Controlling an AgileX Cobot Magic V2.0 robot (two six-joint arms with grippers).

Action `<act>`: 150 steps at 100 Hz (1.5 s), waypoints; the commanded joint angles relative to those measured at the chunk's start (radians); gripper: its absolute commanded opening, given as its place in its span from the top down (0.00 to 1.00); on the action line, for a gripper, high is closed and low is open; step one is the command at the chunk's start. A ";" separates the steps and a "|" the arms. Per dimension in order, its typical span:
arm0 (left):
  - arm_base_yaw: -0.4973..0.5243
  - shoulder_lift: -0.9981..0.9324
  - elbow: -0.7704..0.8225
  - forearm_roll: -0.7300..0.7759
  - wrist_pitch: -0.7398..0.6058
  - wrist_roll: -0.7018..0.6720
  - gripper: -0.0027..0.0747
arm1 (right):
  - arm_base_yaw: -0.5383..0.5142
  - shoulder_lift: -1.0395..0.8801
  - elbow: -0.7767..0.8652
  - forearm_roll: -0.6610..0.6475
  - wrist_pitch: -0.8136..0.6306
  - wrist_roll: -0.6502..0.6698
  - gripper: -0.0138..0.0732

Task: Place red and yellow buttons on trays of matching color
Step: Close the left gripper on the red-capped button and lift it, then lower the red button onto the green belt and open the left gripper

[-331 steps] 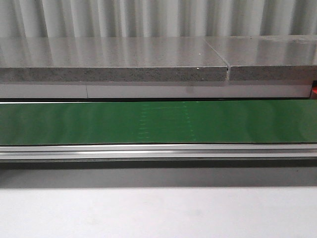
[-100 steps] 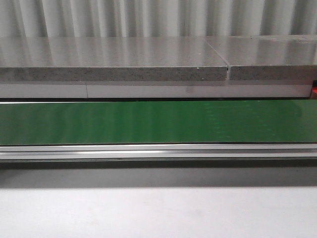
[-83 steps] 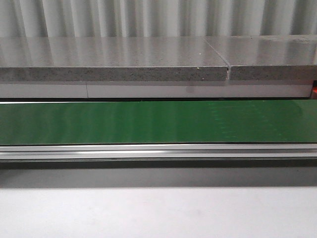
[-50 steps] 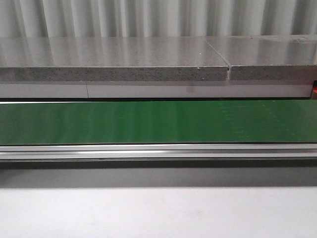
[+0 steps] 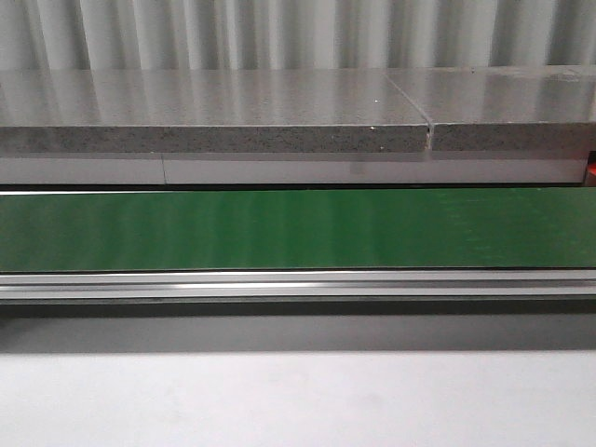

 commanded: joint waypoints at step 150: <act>-0.333 0.298 -0.472 -0.059 0.050 0.017 0.29 | -0.006 -0.016 -0.005 0.001 -0.082 0.000 0.91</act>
